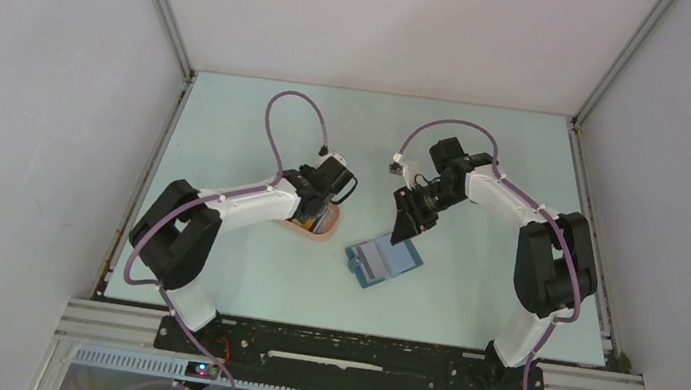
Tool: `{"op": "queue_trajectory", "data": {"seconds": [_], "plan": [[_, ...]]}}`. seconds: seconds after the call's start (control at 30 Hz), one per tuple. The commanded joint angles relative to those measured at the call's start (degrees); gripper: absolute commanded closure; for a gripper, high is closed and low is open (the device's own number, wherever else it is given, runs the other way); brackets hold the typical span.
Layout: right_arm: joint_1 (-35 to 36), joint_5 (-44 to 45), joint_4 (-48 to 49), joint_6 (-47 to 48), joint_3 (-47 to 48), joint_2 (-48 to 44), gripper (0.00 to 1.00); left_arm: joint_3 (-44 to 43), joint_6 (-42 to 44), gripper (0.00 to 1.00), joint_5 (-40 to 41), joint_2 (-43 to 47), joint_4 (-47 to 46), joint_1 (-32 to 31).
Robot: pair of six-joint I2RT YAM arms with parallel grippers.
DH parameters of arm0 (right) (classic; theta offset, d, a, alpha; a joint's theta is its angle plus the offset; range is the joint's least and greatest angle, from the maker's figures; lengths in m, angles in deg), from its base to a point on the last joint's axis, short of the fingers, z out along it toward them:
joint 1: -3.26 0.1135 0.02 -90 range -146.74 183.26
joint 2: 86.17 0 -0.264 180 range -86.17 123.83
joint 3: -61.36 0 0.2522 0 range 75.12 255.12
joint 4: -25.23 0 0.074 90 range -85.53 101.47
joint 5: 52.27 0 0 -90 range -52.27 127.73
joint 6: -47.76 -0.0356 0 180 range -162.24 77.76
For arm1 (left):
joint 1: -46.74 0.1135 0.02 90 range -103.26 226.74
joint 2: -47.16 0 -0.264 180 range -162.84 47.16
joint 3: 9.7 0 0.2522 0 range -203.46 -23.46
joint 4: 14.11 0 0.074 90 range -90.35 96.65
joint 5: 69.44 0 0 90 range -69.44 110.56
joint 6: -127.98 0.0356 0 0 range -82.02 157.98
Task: Put the credit cards into the card holder
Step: Move the storage box to the center of the board.
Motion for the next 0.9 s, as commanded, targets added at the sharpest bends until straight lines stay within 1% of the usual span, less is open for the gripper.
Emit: {"op": "queue_trajectory", "data": {"seconds": [0.0, 0.23, 0.53, 0.87], "plan": [[-0.09, -1.47, -0.38, 1.04, 1.28, -0.64, 0.56, 1.37, -1.33, 0.69, 3.66, 1.85, 0.61, -0.03], [-0.09, -1.52, -0.5, 1.13, 1.3, -0.65, 0.56, 1.62, -1.66, 0.75, 5.22, 1.88, 0.62, 0.01], [-0.09, -1.61, -0.58, 1.14, 1.25, -0.72, 0.56, 1.95, -1.67, 0.76, 7.55, 0.99, 0.23, -0.03], [-0.09, -1.7, -0.67, 1.22, 1.25, -0.73, 0.56, 2.23, -1.26, 0.79, 8.95, 0.2, 0.06, 0.27]]}}
